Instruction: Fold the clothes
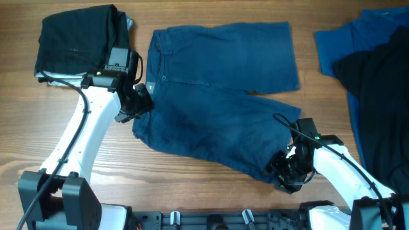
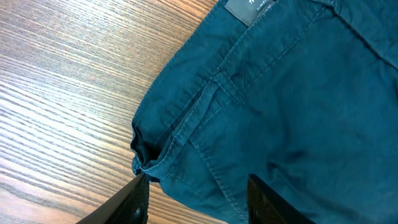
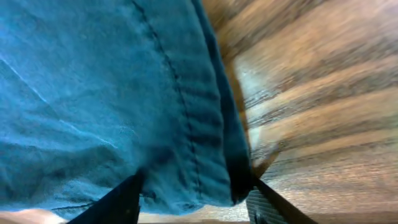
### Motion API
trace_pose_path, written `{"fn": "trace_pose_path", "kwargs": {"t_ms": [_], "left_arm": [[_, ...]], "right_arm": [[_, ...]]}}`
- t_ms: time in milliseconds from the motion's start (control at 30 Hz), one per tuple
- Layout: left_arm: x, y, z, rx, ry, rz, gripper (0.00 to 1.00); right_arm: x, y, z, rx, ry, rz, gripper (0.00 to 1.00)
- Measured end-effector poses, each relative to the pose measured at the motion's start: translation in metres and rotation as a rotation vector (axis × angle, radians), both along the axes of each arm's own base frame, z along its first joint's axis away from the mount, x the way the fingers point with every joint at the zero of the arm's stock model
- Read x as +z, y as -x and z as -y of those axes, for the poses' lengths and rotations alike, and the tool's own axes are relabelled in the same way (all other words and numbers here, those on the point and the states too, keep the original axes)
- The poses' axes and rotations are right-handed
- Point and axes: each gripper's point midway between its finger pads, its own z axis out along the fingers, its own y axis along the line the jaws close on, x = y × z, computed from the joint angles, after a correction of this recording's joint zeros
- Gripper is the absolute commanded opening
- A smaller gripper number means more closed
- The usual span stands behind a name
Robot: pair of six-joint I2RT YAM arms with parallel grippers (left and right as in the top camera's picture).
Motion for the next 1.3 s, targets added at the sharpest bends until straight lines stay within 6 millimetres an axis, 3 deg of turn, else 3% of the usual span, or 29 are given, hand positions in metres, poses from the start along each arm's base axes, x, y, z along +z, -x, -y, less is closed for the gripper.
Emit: {"fn": "trace_pose_path", "kwargs": {"t_ms": [133, 433, 633, 867, 900, 933, 967, 1067, 1300], "left_arm": [[0.0, 0.0, 0.0, 0.0, 0.0, 0.0, 0.5], [0.0, 0.001, 0.001, -0.001, 0.005, -0.003, 0.48], [-0.008, 0.016, 0.009, -0.018, 0.057, -0.064, 0.56], [-0.052, 0.048, 0.014, -0.002, 0.099, -0.158, 0.63], [-0.055, 0.052, 0.014, 0.003, 0.103, -0.17, 0.66], [-0.058, 0.055, 0.015, 0.005, 0.108, -0.181, 0.75], [-0.059, 0.057, 0.015, 0.007, 0.108, -0.185, 0.8], [-0.06, 0.057, 0.014, 0.032, 0.109, -0.188, 0.84], [-0.071, 0.053, 0.01, 0.082, 0.088, -0.155, 0.82]], "right_arm": [[0.0, -0.001, -0.001, -0.003, -0.004, 0.003, 0.46], [-0.001, -0.02, -0.003, 0.01, -0.013, 0.088, 0.05], [-0.002, -0.027, 0.002, 0.035, 0.016, 0.123, 0.04], [-0.002, -0.029, 0.003, 0.06, 0.018, 0.139, 0.04], [-0.002, -0.029, 0.003, 0.06, 0.018, 0.139, 0.04], [-0.002, -0.029, 0.003, 0.06, 0.018, 0.139, 0.04], [-0.002, -0.029, 0.003, 0.06, 0.017, 0.14, 0.04], [-0.002, -0.029, 0.003, 0.066, 0.017, 0.144, 0.04], [-0.002, -0.03, 0.003, 0.067, 0.016, 0.148, 0.04]]}}
